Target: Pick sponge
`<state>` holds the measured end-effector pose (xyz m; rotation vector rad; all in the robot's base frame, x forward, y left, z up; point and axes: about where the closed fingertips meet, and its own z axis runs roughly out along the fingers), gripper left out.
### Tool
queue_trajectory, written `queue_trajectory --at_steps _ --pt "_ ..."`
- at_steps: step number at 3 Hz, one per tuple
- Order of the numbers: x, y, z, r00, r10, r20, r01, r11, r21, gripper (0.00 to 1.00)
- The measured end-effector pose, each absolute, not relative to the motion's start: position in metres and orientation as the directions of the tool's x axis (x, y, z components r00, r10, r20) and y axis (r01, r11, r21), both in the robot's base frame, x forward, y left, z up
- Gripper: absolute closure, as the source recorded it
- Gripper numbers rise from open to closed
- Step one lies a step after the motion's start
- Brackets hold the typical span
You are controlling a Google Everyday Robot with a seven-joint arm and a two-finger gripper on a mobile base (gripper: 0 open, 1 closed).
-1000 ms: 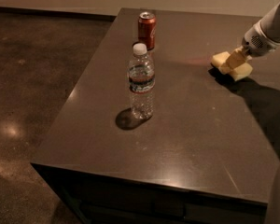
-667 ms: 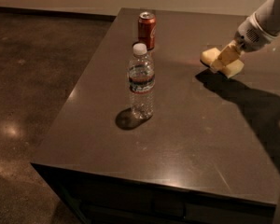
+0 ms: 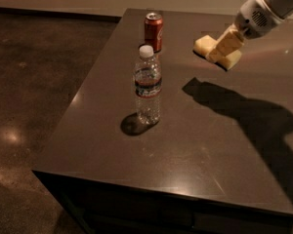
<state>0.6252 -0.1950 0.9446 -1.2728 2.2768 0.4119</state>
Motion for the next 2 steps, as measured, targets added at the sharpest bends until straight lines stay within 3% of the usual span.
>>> queue_trajectory --at_steps 2 --pt "0.6174 -0.1767 0.9635 -0.375 -0.723 -0.580 -0.890 0.457 0.005 1.00"
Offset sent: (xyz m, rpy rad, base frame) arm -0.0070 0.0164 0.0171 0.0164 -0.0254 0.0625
